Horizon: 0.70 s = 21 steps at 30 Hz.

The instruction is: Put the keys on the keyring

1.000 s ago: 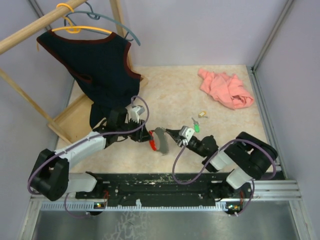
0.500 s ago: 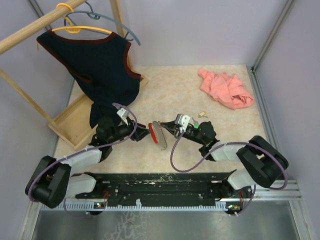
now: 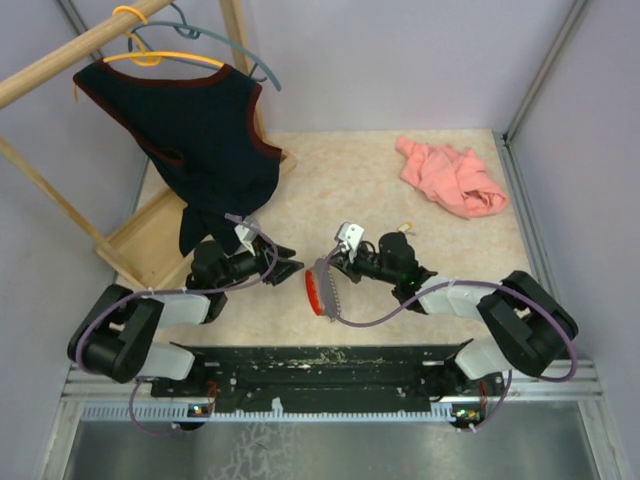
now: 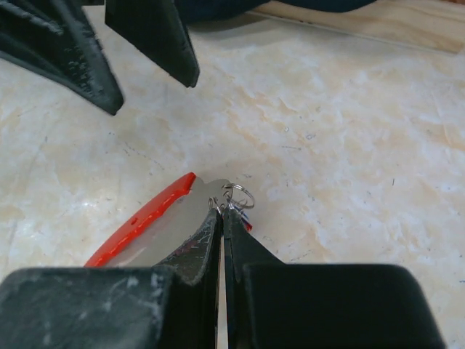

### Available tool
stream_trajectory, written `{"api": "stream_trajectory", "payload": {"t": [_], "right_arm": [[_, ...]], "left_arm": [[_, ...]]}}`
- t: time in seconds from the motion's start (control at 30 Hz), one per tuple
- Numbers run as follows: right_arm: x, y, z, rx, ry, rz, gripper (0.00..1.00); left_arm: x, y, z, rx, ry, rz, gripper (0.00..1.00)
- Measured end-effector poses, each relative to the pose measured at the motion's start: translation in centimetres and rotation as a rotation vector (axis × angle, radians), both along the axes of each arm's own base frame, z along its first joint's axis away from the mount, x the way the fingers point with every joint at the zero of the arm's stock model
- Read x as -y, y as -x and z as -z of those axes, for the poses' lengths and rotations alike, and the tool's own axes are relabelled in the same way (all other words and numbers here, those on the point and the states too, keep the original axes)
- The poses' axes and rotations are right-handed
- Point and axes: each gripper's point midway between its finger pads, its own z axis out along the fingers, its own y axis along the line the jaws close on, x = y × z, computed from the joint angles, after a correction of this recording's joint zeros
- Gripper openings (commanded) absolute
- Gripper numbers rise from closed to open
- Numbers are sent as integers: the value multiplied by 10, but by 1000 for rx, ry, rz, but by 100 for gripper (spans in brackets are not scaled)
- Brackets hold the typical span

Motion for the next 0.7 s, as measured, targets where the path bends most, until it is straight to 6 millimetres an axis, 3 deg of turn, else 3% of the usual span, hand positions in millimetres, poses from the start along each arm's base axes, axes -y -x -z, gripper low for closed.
{"api": "stream_trajectory", "payload": {"t": [0.3,0.7], "right_arm": [[0,-3,13,-44,41,13,0],[-6,4,4,34,27,-71,0]], "left_arm": [[15,27,5,106,27,213,64],[21,25,6,306,0,290,56]]}}
